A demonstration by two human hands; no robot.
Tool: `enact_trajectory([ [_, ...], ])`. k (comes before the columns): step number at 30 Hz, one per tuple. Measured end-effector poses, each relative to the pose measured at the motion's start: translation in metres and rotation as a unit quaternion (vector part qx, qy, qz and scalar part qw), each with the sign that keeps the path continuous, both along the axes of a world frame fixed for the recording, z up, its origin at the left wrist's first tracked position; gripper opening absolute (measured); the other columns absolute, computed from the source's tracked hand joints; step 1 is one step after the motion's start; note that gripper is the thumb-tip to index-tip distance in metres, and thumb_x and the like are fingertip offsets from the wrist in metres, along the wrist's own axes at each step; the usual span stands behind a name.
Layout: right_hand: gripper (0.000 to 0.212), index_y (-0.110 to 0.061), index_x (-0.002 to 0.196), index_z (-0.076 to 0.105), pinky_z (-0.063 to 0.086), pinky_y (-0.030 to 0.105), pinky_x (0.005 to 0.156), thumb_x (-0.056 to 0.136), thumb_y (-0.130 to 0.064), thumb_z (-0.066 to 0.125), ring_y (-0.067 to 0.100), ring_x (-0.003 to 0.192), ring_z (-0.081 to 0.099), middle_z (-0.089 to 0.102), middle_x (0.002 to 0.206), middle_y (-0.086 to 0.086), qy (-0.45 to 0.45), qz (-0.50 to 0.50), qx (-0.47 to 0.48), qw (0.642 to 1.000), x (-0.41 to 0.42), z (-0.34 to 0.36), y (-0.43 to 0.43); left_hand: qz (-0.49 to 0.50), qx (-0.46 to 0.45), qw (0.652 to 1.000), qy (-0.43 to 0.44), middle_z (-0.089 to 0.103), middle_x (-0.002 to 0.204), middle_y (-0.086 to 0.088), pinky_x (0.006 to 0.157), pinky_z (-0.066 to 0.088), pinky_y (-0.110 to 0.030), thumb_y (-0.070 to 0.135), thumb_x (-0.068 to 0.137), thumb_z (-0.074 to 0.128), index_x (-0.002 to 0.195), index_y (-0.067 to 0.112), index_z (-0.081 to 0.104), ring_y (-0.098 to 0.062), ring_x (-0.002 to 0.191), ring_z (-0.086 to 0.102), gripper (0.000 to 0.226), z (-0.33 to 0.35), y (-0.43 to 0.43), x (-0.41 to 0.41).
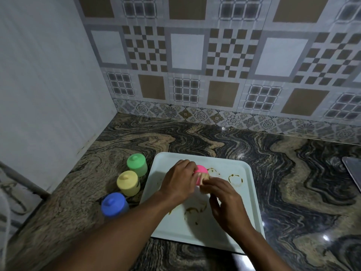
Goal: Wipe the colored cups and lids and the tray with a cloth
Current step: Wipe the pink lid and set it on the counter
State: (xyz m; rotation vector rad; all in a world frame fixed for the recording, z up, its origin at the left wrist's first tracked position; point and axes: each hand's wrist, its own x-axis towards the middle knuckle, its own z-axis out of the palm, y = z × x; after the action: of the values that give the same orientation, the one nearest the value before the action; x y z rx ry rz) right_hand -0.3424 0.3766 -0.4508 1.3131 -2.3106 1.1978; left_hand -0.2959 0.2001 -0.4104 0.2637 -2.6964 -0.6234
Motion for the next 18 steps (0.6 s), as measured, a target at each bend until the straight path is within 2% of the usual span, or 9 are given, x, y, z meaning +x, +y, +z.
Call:
enact_trajectory([
  [2,0.041,-0.023,0.102,0.074,0.053,0.025,0.089,0.082,0.008,0.058,0.01,0.105,0.069,0.074,0.107,-0.013,-0.116,-0.045,-0.068,0.99,0.0,0.002,0.002,0.024,0.02,0.999,0.019,0.064,0.099,-0.008,0.081,0.045,-0.037,0.024,0.095,0.059,0.097,0.009,0.063,-0.025,0.096,0.055,0.016,-0.003,-0.002,0.004],
  [3,0.038,-0.023,0.102,0.074,0.055,0.025,0.085,0.086,0.007,0.058,0.01,0.097,0.071,0.076,0.101,-0.011,-0.22,-0.086,-0.121,0.964,-0.002,0.004,0.0,0.033,0.037,0.998,0.032,0.064,0.095,-0.008,0.079,0.044,-0.037,0.024,0.095,0.06,0.092,0.009,0.062,-0.026,0.094,0.055,0.015,-0.003,-0.002,0.004],
  [5,0.028,-0.015,0.104,0.075,0.059,0.038,0.086,0.093,0.003,0.056,0.027,0.093,0.072,0.077,0.099,0.006,-0.431,-0.13,-0.216,0.866,-0.012,0.008,-0.009,0.038,0.059,0.996,0.05,0.062,0.089,-0.006,0.074,0.043,-0.036,0.024,0.093,0.063,0.086,0.01,0.059,-0.025,0.088,0.055,0.016,0.0,0.001,0.0],
  [6,0.023,-0.01,0.107,0.073,0.059,0.046,0.088,0.095,-0.001,0.056,0.037,0.094,0.07,0.075,0.102,0.018,-0.511,-0.116,-0.244,0.816,-0.016,0.012,-0.013,0.037,0.067,0.996,0.055,0.061,0.088,-0.005,0.072,0.044,-0.035,0.025,0.093,0.063,0.084,0.011,0.058,-0.024,0.087,0.055,0.017,0.002,0.002,-0.002],
  [7,0.02,-0.005,0.109,0.072,0.058,0.05,0.088,0.097,-0.003,0.055,0.042,0.093,0.069,0.072,0.105,0.027,-0.566,-0.09,-0.262,0.776,-0.02,0.019,-0.018,0.036,0.074,0.995,0.058,0.061,0.087,-0.003,0.072,0.045,-0.036,0.026,0.092,0.064,0.084,0.012,0.058,-0.023,0.086,0.055,0.017,0.004,0.004,-0.005],
  [8,0.019,-0.001,0.111,0.07,0.059,0.049,0.085,0.098,-0.004,0.055,0.042,0.091,0.068,0.07,0.106,0.03,-0.598,-0.066,-0.272,0.751,-0.022,0.026,-0.022,0.034,0.079,0.994,0.06,0.061,0.087,-0.002,0.072,0.047,-0.037,0.027,0.092,0.064,0.084,0.012,0.059,-0.022,0.086,0.055,0.018,0.006,0.006,-0.007],
  [10,0.018,0.002,0.111,0.067,0.059,0.044,0.079,0.098,-0.001,0.055,0.038,0.087,0.069,0.07,0.104,0.029,-0.6,-0.049,-0.27,0.751,-0.028,0.038,-0.03,0.036,0.087,0.993,0.065,0.061,0.086,0.0,0.072,0.048,-0.038,0.03,0.092,0.065,0.083,0.013,0.06,-0.019,0.085,0.054,0.019,0.01,0.005,-0.01],
  [15,0.014,0.003,0.1,0.067,0.057,0.04,0.058,0.097,0.005,0.054,0.034,0.061,0.063,0.065,0.083,0.027,-0.555,-0.036,-0.211,0.804,-0.044,0.051,-0.035,0.038,0.099,0.993,0.041,0.063,0.078,0.006,0.072,0.048,-0.04,0.037,0.09,0.066,0.077,0.017,0.062,-0.02,0.084,0.053,0.024,0.025,-0.006,-0.008],
  [18,0.017,0.0,0.094,0.069,0.052,0.034,0.049,0.097,0.006,0.053,0.031,0.053,0.059,0.065,0.072,0.022,-0.544,-0.005,-0.171,0.822,-0.05,0.057,-0.035,0.073,0.153,0.985,0.041,0.067,0.083,0.005,0.074,0.049,-0.033,0.038,0.095,0.061,0.083,0.016,0.067,-0.018,0.086,0.06,0.025,0.041,-0.018,-0.008],
])
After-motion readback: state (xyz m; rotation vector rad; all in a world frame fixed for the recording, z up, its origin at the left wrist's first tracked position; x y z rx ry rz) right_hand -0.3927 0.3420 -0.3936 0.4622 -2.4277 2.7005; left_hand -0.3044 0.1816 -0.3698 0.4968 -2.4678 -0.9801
